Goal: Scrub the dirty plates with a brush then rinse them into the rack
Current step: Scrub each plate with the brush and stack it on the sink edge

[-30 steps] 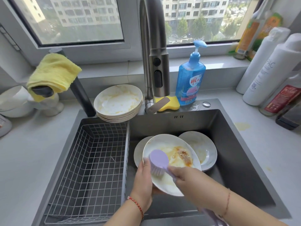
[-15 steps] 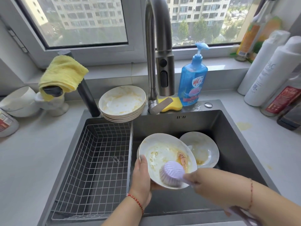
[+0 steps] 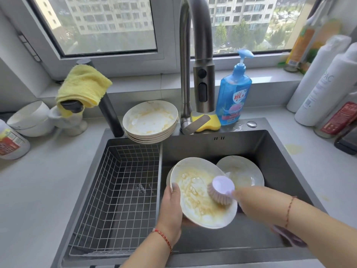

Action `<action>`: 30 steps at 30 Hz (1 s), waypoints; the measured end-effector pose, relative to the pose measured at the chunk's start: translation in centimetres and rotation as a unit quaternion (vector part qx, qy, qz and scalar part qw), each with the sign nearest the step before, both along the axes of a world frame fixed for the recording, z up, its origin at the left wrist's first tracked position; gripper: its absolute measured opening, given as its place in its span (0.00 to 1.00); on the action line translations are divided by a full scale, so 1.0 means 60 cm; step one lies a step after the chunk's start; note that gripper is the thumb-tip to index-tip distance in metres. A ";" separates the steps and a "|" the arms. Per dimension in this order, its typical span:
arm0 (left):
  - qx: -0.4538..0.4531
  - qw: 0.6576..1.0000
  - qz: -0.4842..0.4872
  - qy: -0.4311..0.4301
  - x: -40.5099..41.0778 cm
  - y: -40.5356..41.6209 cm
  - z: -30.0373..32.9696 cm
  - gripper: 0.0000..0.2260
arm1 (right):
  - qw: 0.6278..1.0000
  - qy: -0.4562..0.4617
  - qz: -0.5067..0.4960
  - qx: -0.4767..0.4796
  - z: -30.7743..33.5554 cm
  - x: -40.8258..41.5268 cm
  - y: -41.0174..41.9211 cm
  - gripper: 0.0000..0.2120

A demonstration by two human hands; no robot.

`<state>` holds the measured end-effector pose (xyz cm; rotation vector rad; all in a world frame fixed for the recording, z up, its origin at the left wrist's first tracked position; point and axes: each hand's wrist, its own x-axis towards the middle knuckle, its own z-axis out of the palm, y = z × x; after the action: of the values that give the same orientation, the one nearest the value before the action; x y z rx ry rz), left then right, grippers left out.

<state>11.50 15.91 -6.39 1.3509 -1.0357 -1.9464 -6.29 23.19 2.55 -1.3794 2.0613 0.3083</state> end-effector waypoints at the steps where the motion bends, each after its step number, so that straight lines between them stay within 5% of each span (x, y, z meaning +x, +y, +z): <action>1: -0.004 1.000 0.000 -0.007 0.001 -0.002 -0.001 0.17 | 1.000 -0.017 0.017 0.019 0.009 0.005 0.006 0.17; 6: -0.031 0.999 -0.013 -0.023 0.008 -0.010 -0.007 0.21 | 0.989 -0.117 0.044 0.075 0.054 0.026 0.023 0.17; 12: -0.027 0.998 -0.041 -0.027 0.015 -0.009 -0.011 0.27 | 0.960 -0.271 -0.071 -0.004 0.046 0.049 -0.014 0.18; 16: -0.023 0.997 -0.078 -0.019 0.010 -0.005 -0.003 0.17 | 0.977 -0.172 -0.094 -0.082 0.017 0.036 -0.047 0.18; 20: -0.067 0.994 -0.079 -0.023 0.013 -0.016 0.001 0.20 | 0.998 -0.006 -0.013 -0.055 0.005 -0.001 -0.041 0.16; 30: -0.217 0.971 -0.085 -0.059 0.015 -0.043 0.009 0.14 | 0.982 -0.072 0.115 0.132 0.049 0.001 0.000 0.19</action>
<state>12.39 13.32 -5.85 1.1673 -1.5719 -1.6333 -6.25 23.19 5.51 -1.4284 1.6776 0.5429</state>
